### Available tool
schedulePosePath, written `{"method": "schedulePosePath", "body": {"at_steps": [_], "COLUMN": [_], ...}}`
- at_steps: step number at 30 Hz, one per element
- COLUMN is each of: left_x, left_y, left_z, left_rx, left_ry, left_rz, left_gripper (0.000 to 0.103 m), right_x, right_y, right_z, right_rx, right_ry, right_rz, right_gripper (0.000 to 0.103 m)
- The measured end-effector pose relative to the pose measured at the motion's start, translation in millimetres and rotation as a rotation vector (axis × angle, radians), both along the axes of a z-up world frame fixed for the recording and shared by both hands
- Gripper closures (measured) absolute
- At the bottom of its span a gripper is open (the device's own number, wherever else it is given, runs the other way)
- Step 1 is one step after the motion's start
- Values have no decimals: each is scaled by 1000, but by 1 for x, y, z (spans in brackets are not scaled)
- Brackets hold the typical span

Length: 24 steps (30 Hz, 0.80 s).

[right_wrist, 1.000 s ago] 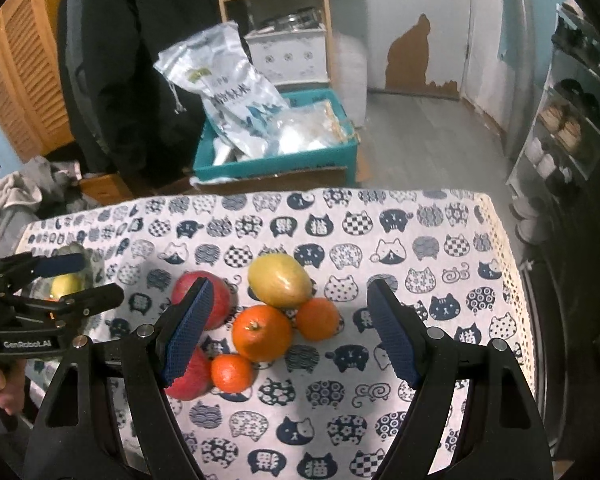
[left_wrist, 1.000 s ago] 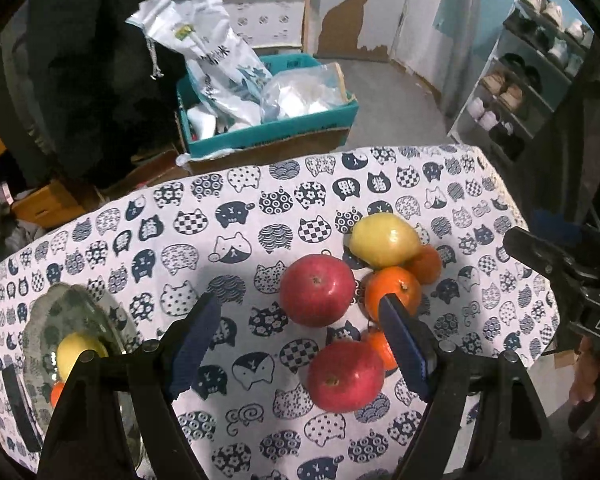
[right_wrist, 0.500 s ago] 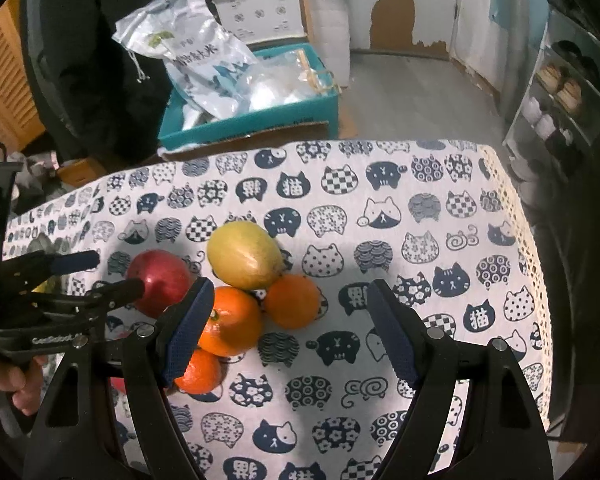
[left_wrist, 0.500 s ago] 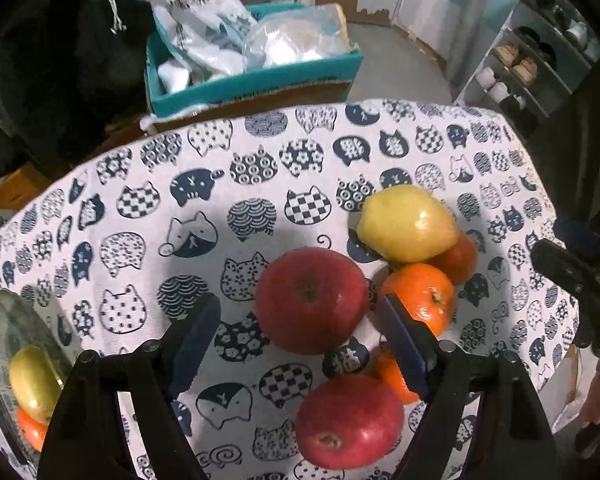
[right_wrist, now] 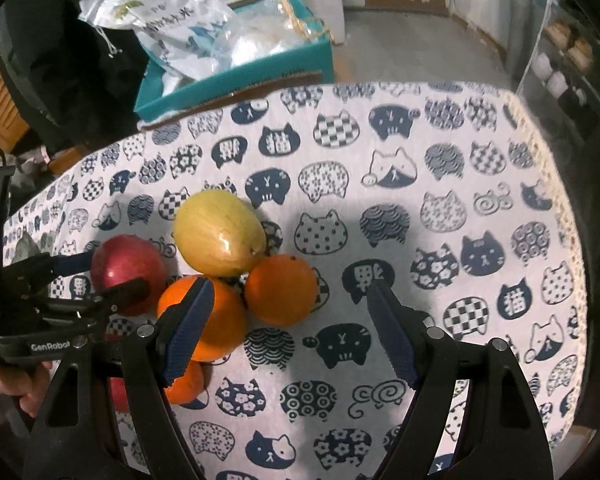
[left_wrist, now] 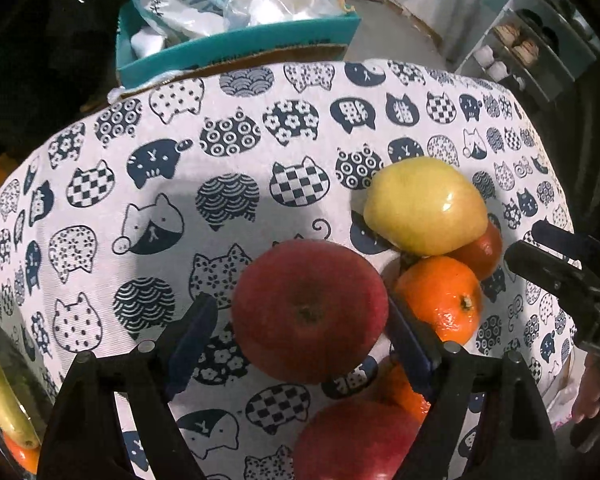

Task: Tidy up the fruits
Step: 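Grasp and lift the red apple with the left tool while the right tool grasps the tangerine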

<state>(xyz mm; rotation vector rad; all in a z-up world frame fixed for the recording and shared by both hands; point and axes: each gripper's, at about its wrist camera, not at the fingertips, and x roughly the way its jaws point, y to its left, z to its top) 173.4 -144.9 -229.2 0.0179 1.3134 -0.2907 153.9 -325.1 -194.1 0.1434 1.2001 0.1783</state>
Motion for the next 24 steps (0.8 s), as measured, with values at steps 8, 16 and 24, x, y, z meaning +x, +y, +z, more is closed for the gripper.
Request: {"method": "schedulePosePath", "body": {"at_steps": [8,16,24], "left_x": [2,-2,-6], "left_y": [-2,-2,13], "left_z": [-9,-7,-1], "left_rx": [-35,-21,-21], "left_ry": [10,-7,-14], "left_rz": [-35,-45,-14], "left_gripper": [25,26,26], "right_x": [7,16,23], "right_y": [-2,-2,-1], "right_z": [-20,-36,-48], "right_rx": [0,20,26], "right_ry": [60,98,131], "right_rz": [-8,-14,-5], "right_gripper": [23,24,37]}}
